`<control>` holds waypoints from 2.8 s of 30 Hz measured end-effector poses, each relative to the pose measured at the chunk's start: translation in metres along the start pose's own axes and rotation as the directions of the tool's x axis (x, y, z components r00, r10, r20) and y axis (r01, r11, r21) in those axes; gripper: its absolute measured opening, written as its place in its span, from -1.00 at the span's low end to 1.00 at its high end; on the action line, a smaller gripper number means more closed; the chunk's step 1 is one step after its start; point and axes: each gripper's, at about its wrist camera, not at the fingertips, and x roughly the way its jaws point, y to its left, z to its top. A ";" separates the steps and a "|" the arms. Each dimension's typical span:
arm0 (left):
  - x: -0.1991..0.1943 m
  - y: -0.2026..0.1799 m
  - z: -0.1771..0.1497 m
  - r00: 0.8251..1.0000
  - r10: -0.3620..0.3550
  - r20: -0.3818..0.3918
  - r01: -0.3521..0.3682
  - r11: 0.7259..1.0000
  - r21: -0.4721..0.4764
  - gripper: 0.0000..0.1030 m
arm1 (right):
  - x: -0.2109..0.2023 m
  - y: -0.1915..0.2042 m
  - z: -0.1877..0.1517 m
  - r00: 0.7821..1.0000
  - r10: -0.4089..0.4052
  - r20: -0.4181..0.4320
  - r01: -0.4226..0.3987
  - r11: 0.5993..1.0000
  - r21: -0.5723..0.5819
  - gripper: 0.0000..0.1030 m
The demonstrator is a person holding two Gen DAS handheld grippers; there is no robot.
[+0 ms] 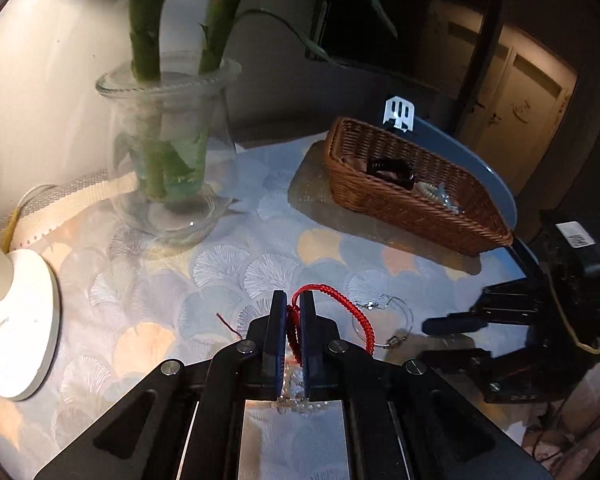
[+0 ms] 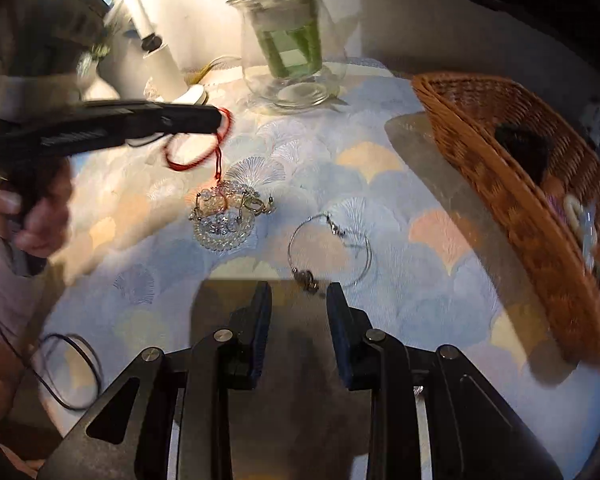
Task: Organize jewelry
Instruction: 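Grasp the red string bracelets with the left tool while the right grasps the silver heart-charm bracelet, then carry both bracelets into the wicker basket and open both tools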
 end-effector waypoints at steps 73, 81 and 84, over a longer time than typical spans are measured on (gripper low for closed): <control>0.166 -0.178 0.118 0.984 -0.119 -0.134 0.135 0.983 0.122 -0.89 | -0.094 -0.273 -0.019 0.968 -0.163 0.189 0.043 0.855 0.517 -0.77; 0.180 -0.178 0.114 0.980 -0.116 -0.164 0.135 0.985 0.108 -0.84 | -0.087 -0.277 -0.019 0.964 -0.219 0.150 0.107 0.839 0.534 -0.74; 0.181 -0.172 0.113 0.970 -0.142 -0.199 0.158 0.985 0.065 -0.58 | -0.090 -0.281 -0.023 0.969 -0.178 0.169 0.055 0.829 0.557 -0.66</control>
